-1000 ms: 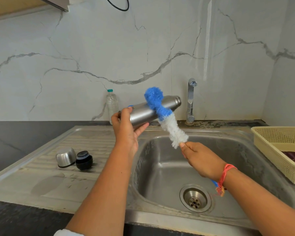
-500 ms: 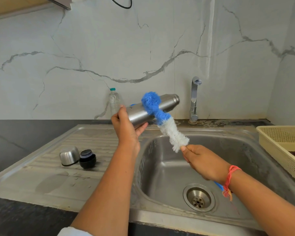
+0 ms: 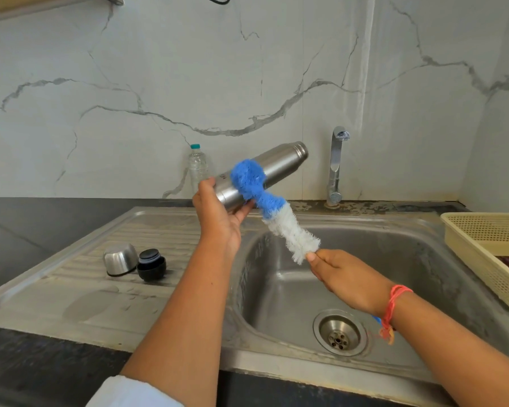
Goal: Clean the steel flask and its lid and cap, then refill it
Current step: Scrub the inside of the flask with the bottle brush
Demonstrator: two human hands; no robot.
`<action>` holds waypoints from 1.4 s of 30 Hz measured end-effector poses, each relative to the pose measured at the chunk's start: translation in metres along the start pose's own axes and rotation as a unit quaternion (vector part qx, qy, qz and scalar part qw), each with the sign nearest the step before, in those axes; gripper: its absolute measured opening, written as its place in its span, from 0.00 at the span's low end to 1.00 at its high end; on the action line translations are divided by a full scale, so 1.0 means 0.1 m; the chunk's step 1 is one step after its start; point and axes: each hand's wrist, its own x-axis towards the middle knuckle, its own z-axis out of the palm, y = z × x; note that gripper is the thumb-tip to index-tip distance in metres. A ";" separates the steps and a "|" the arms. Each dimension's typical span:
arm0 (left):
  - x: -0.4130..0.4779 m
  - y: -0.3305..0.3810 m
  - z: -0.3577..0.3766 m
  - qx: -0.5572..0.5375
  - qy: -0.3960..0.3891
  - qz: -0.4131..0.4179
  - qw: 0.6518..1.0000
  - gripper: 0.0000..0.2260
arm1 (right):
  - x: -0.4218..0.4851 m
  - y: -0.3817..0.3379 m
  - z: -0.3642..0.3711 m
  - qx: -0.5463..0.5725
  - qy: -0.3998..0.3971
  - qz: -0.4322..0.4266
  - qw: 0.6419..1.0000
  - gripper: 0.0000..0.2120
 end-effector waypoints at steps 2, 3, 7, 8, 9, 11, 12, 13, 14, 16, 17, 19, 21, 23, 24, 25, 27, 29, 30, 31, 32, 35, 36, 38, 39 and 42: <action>0.01 -0.01 -0.01 -0.019 0.003 -0.010 1.000 0.23 | 0.00 0.02 0.00 -0.006 -0.001 0.004 1.000 0.20; -0.02 -0.04 0.02 -0.016 -0.003 -0.018 1.000 0.23 | 0.02 0.00 0.01 -0.003 0.003 0.003 1.000 0.20; -0.06 -0.06 0.08 -0.042 -0.019 -0.049 0.998 0.23 | 0.05 -0.06 0.05 0.022 0.007 -0.005 1.000 0.20; -0.06 -0.03 0.07 -0.057 -0.022 -0.049 0.997 0.20 | 0.03 -0.04 0.04 0.013 -0.002 -0.004 1.000 0.20; -0.05 0.00 0.05 -0.068 -0.025 -0.048 0.996 0.17 | 0.01 -0.02 0.04 0.004 -0.010 -0.002 1.000 0.20; -0.07 0.01 0.05 -0.080 -0.030 -0.054 0.995 0.16 | 0.00 -0.01 0.03 -0.004 -0.012 0.005 1.000 0.20; -0.08 -0.01 0.06 -0.078 -0.035 -0.060 0.995 0.15 | 0.02 -0.03 0.04 0.000 -0.008 0.006 1.000 0.20; -0.09 -0.05 0.08 -0.071 -0.042 -0.063 0.995 0.14 | 0.04 -0.06 0.04 0.008 -0.003 0.008 1.000 0.20; -0.10 -0.07 0.10 -0.065 -0.047 -0.065 0.995 0.11 | 0.06 -0.09 0.05 0.018 0.000 0.008 1.000 0.20; -0.08 -0.07 0.09 -0.070 -0.047 -0.069 0.994 0.13 | 0.05 -0.11 0.07 0.022 -0.007 0.003 1.000 0.19; -0.07 -0.05 0.07 -0.074 -0.043 -0.066 0.994 0.17 | 0.03 -0.09 0.08 0.013 -0.015 0.001 1.000 0.20; -0.07 -0.02 0.06 -0.082 -0.033 -0.060 0.994 0.20 | -0.02 -0.06 0.08 0.000 -0.023 0.003 1.000 0.20; -0.08 -0.04 0.07 -0.076 -0.034 -0.062 0.995 0.16 | -0.02 -0.08 0.06 0.013 -0.017 0.009 1.000 0.20; -0.11 -0.08 0.10 -0.064 -0.047 -0.062 0.995 0.09 | 0.01 -0.13 0.05 0.023 -0.011 0.010 1.000 0.19; -0.11 -0.08 0.11 -0.061 -0.047 -0.061 0.995 0.07 | 0.01 -0.14 0.05 0.026 -0.012 0.010 1.000 0.19; -0.11 -0.08 0.11 -0.060 -0.043 -0.056 0.996 0.07 | -0.01 -0.15 0.06 0.028 -0.016 0.010 0.999 0.19; -0.09 -0.04 0.09 -0.063 -0.031 -0.050 0.996 0.10 | -0.05 -0.13 0.08 0.026 -0.030 0.013 0.999 0.19; -0.10 -0.03 0.08 -0.059 -0.025 -0.051 0.997 0.12 | -0.06 -0.13 0.06 0.030 -0.033 0.020 0.999 0.19; -0.10 -0.04 0.09 -0.050 -0.034 -0.053 0.997 0.11 | -0.05 -0.14 0.05 0.034 -0.030 0.021 0.999 0.19; -0.11 -0.07 0.09 -0.039 -0.045 -0.053 0.997 0.09 | -0.03 -0.16 0.03 0.038 -0.026 0.021 0.999 0.19; -0.11 -0.09 0.10 -0.029 -0.052 -0.053 0.997 0.08 | -0.02 -0.17 0.02 0.043 -0.024 0.020 0.999 0.19; -0.09 -0.07 0.09 -0.025 -0.046 -0.051 0.997 0.14 | -0.06 -0.17 0.03 0.045 -0.041 0.017 0.998 0.19; -0.09 -0.04 0.08 -0.033 -0.039 -0.052 0.997 0.18 | -0.08 -0.16 0.04 0.044 -0.049 0.019 0.998 0.19; -0.08 -0.01 0.06 -0.044 -0.026 -0.054 0.997 0.21 | -0.10 -0.17 0.06 0.046 -0.051 0.020 0.997 0.19; -0.09 -0.01 0.06 -0.041 -0.029 -0.056 0.997 0.21 | -0.07 -0.18 0.06 0.045 -0.045 0.016 0.998 0.19; -0.12 -0.05 0.10 -0.022 -0.045 -0.060 0.997 0.21 | -0.02 -0.21 0.06 0.059 -0.028 0.008 0.998 0.19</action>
